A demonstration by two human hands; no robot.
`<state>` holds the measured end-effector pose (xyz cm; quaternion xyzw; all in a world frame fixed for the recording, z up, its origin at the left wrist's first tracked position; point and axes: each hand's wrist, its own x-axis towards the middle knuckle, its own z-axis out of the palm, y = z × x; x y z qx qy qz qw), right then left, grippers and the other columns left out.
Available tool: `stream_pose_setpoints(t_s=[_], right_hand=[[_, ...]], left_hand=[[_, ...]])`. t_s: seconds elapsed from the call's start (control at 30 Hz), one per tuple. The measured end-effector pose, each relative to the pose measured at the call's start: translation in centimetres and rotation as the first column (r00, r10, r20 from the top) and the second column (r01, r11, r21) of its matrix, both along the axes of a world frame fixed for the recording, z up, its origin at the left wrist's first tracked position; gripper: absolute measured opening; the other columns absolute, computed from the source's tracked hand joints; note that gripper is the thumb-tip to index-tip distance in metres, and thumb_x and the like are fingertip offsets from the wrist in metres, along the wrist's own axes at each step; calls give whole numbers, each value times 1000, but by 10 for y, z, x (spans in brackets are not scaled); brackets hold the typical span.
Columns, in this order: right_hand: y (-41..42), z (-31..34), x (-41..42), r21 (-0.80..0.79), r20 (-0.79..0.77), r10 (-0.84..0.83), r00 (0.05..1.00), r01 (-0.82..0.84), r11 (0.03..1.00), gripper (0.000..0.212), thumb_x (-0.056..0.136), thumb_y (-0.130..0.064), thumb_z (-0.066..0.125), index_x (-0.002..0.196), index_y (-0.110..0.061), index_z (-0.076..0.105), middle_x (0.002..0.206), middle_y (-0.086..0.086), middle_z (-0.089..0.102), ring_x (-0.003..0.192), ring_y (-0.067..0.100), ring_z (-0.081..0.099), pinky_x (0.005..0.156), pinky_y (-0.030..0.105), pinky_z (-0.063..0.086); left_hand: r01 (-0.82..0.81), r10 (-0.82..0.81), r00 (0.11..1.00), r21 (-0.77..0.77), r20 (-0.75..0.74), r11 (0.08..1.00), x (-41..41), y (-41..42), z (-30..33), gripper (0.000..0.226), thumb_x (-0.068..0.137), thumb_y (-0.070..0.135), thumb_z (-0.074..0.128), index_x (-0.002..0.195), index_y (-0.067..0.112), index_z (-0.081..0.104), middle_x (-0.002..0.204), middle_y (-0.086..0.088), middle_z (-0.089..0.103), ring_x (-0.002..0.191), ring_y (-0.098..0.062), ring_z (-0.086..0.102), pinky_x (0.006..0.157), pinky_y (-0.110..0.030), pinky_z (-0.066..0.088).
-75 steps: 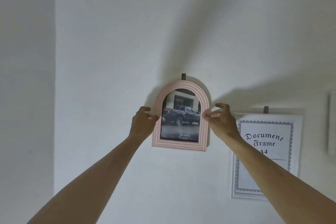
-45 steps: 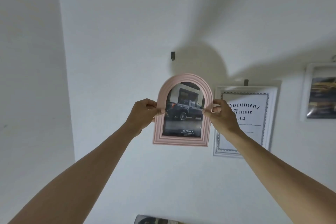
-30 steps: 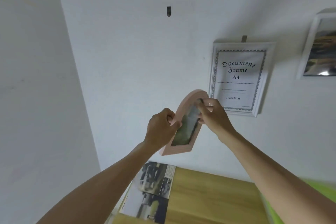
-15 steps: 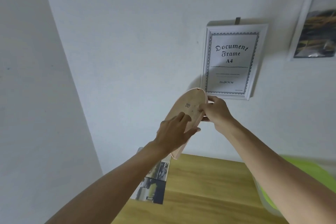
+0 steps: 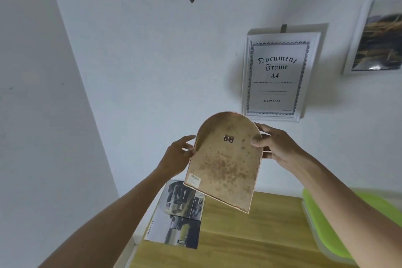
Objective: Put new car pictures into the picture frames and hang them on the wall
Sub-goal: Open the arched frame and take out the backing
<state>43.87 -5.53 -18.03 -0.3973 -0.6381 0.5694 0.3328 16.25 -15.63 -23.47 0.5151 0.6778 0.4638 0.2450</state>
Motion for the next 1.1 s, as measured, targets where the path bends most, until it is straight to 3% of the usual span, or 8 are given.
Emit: stream_pose_setpoints(t_s=[0.17, 0.3, 0.53, 0.63, 0.73, 0.83, 0.93, 1.1], right_hand=[[1, -23, 9, -9, -7, -64, 998, 64, 998, 48, 86, 2, 67, 120, -32, 69, 98, 1, 77, 86, 21, 70, 74, 35, 54], [-1, -40, 11, 4, 17, -143, 990, 143, 990, 49, 89, 0, 67, 127, -31, 65, 95, 2, 77, 87, 20, 71, 72, 34, 53], [-21, -61, 6, 523, 376, -285, 882, 52, 851, 55, 97, -22, 52, 138, -56, 38, 122, -3, 47, 102, 13, 56, 87, 32, 49], [-25, -64, 2, 581, 513, -298, 805, -70, 811, 50, 96, -32, 50, 136, -58, 35, 132, -5, 38, 83, 11, 64, 87, 41, 54], [-23, -68, -1, 565, 597, -302, 743, -121, 816, 50, 95, -38, 51, 142, -49, 35, 139, -3, 34, 87, 14, 65, 89, 41, 53], [-24, -73, -2, 624, 573, -331, 749, -137, 769, 54, 96, -37, 55, 147, -40, 36, 142, -1, 33, 76, 13, 61, 91, 42, 52], [-25, -79, -2, 707, 504, -333, 797, -159, 689, 45, 97, -32, 58, 140, -36, 45, 141, -1, 36, 58, 4, 55, 86, 38, 54], [-25, -79, -2, 713, 538, -318, 781, -220, 665, 39, 98, -33, 57, 136, -32, 51, 143, 2, 36, 65, 10, 60, 86, 30, 50]], left_hand=[[112, -106, 965, -13, 238, 994, 9, -17, -9, 47, 87, 5, 70, 131, 20, 61, 103, -19, 67, 83, -17, 67, 73, -26, 58], [160, -134, 945, -64, 298, 985, 15, -20, -19, 63, 75, 4, 81, 124, 39, 63, 93, -10, 63, 92, -26, 71, 88, -42, 57], [176, -155, 939, -44, 306, 983, 34, -28, -36, 73, 78, -5, 74, 133, 39, 56, 83, -8, 56, 73, -14, 68, 74, -30, 57], [190, -178, 951, -24, 253, 981, 41, -33, -47, 72, 77, -10, 71, 133, 34, 57, 81, -11, 53, 67, -8, 64, 68, -16, 51], [192, -182, 952, -17, 245, 981, 45, -37, -58, 72, 77, -9, 71, 132, 36, 59, 80, -10, 52, 73, -19, 66, 83, -31, 55], [138, -130, 952, -7, 277, 990, 48, -42, -67, 72, 77, -12, 68, 132, 34, 60, 76, -6, 54, 76, -25, 68, 86, -38, 56], [90, -88, 948, 7, 305, 996, 47, -48, -72, 72, 76, -12, 69, 131, 34, 61, 76, -6, 55, 80, -16, 67, 80, -25, 58], [56, -58, 936, 17, 347, 998, 43, -54, -75, 69, 76, -11, 70, 129, 33, 62, 80, -9, 57, 78, -7, 65, 84, -29, 57]])
